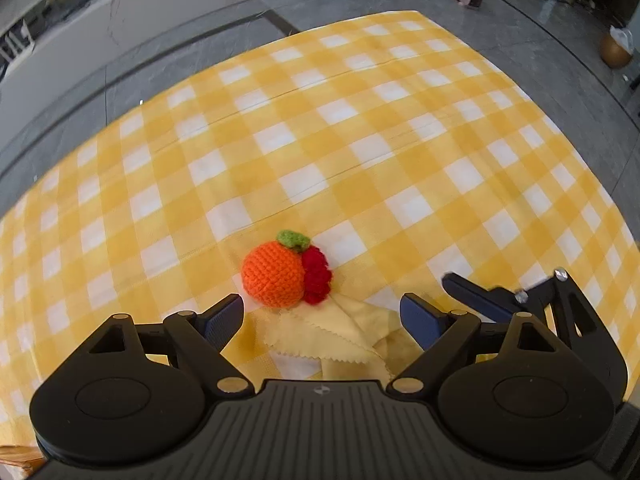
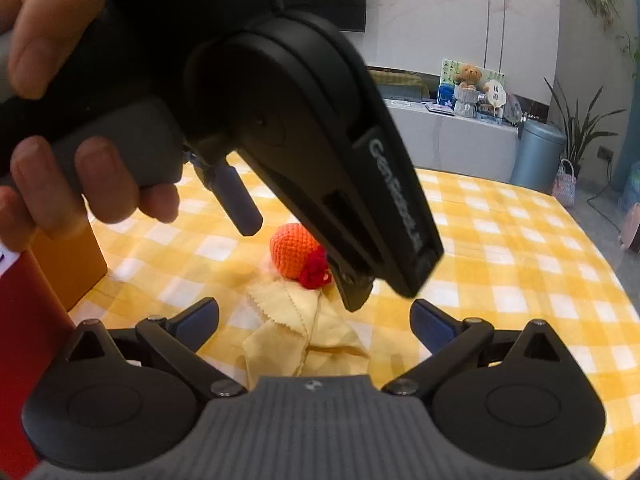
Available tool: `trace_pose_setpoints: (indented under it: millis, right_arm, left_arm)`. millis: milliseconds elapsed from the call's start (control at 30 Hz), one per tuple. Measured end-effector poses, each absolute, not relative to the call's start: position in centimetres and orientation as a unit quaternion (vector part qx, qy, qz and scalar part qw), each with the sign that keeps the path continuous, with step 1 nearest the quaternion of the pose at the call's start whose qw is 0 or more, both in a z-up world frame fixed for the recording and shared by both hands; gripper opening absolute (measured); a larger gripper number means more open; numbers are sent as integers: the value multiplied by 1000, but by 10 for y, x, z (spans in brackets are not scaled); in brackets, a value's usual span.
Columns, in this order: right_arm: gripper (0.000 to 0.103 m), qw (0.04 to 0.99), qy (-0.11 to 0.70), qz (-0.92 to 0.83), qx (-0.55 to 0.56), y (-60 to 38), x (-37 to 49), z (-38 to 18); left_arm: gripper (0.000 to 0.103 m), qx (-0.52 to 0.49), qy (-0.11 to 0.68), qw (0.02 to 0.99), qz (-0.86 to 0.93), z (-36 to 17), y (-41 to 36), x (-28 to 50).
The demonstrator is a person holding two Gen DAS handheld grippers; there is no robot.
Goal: Organize soft objects
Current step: 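Grasp the orange knitted strawberry with the left gripper while the right gripper grasps the yellow cloth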
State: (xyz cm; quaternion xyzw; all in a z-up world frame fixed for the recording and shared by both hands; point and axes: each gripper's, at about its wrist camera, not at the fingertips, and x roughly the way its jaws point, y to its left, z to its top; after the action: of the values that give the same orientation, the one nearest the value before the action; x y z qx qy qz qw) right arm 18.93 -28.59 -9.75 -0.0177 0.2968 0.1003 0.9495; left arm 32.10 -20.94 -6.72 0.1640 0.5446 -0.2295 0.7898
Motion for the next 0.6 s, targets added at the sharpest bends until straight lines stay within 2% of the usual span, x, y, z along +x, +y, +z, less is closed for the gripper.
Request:
trace_pose_setpoints:
  millis: [100,167,200,367,400,467,500,600]
  right_arm:
    - [100,949,298,100,-23,-285,189,-97]
    - [100,949,297,99,-26,-285,189,-97]
    - [100,949,297,99,-25,-285,188,-97]
    - [100,950,295,101,-26,-286,187,-98]
    - [100,950,296,101,-25,-286,187,-98]
    - [94,951,292,103,-29,-284,186,-97]
    - [87,952,285,104,-36,-283,185,-96]
    - [80,950,290,105,-54,-279,184,-96]
  left_arm:
    - [103,157,554,788,-217,-77,-206,328]
    - [94,168,586,766,-204,-88,-209,333]
    - [86,158,599,755,-214,-91,-209,335]
    - [86,111,624,743,-216,-95,-209,337]
    - [83,120,622,742,-218,-95,-211,335]
    - [76,147,614,743,-221,-95,-218,330]
    - [70,158,611,744,-220,-95,-219,328]
    - [60,172,603,749,-216,-95,-222,325]
